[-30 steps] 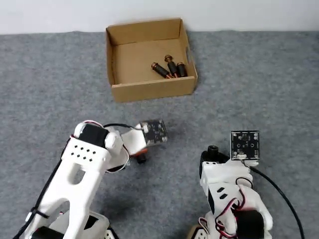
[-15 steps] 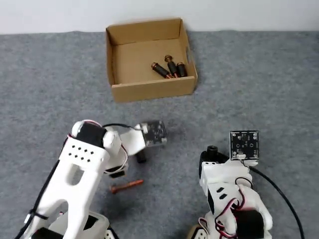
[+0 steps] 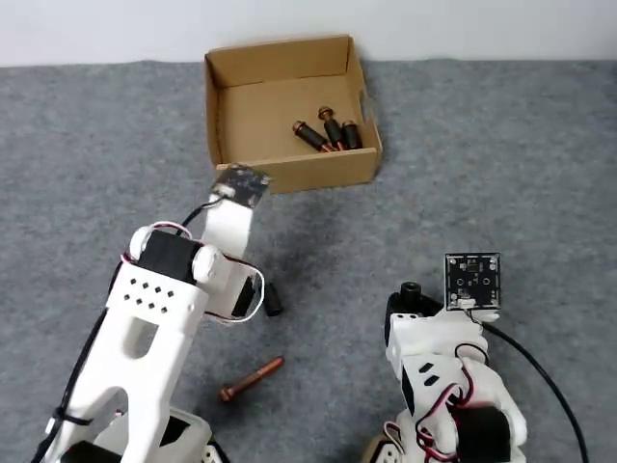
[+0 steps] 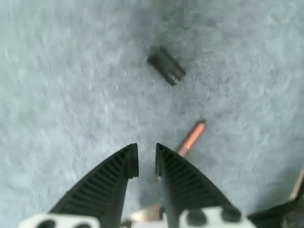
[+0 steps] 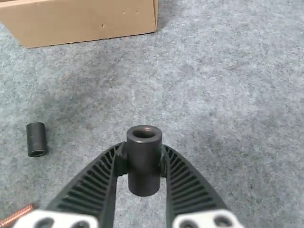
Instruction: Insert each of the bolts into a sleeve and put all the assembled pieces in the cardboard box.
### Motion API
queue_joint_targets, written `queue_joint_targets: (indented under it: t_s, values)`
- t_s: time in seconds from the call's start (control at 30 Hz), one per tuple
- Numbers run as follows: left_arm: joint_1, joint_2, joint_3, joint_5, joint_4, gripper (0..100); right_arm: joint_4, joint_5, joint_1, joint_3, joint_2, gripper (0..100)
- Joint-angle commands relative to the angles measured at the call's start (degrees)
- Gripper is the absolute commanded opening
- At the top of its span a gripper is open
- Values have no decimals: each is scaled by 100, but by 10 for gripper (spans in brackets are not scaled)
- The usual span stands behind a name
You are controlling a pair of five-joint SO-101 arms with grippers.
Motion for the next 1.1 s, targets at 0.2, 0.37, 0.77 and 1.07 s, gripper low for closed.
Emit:
queue_joint_targets:
  t_s: [0.2,0.37,0.77,1.07]
  values:
    - [-9,-105,831,-2980,70,101,-66,35,4,-18,40,8]
    - [141,-97,1209,-3349,-360,164,-66,35,4,-18,40,8]
    - [932,1020,1464,-3613,-712,164,-66,35,4,-18,40,8]
    - [932,2259,1341,-3613,-1415,163,-66,35,4,-18,40,8]
